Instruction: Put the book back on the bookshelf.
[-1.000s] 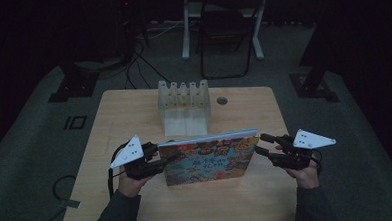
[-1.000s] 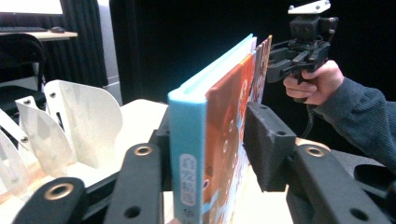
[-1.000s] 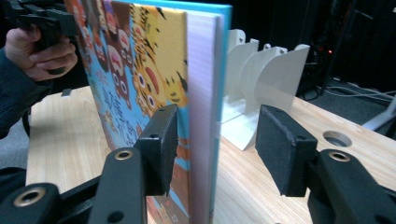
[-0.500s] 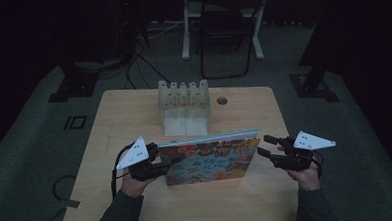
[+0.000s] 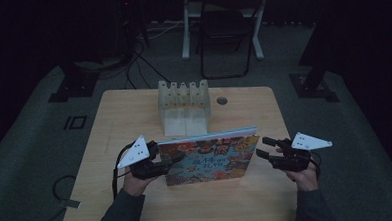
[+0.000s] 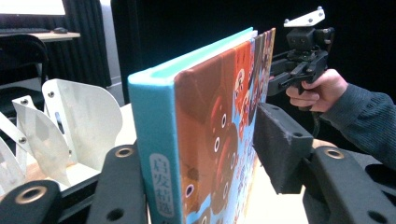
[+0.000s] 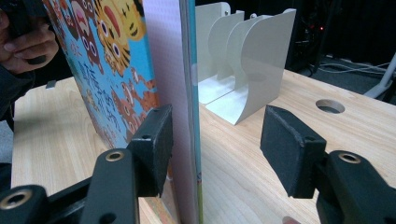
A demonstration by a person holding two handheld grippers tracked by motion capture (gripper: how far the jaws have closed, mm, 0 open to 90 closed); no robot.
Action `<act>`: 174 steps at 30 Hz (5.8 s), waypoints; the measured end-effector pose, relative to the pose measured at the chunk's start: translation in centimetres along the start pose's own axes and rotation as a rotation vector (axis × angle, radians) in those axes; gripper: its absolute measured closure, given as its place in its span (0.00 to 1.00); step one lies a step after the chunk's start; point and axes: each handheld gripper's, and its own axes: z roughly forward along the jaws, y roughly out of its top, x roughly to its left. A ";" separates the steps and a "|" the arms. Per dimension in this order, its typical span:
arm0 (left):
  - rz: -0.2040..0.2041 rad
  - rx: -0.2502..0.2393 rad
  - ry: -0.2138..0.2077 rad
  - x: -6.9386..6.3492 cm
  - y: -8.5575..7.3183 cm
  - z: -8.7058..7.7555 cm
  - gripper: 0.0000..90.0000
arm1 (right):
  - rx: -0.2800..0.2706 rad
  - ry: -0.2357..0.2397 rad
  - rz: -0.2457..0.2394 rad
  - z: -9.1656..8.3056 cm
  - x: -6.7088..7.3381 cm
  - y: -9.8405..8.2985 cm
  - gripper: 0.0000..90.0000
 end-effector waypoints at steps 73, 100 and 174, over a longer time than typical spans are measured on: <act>-0.016 0.006 -0.184 -0.1 -1.0 2.3 0.57 | 0.015 0.014 0.039 0.9 -0.4 -1.6 0.49; 0.008 0.016 -0.125 0.0 -1.5 2.4 0.61 | 0.110 -0.071 0.069 1.7 -1.2 -4.2 0.49; 0.019 -0.029 -0.145 -0.8 -2.8 4.3 0.87 | 0.265 -0.159 0.097 3.0 -2.2 -8.2 0.46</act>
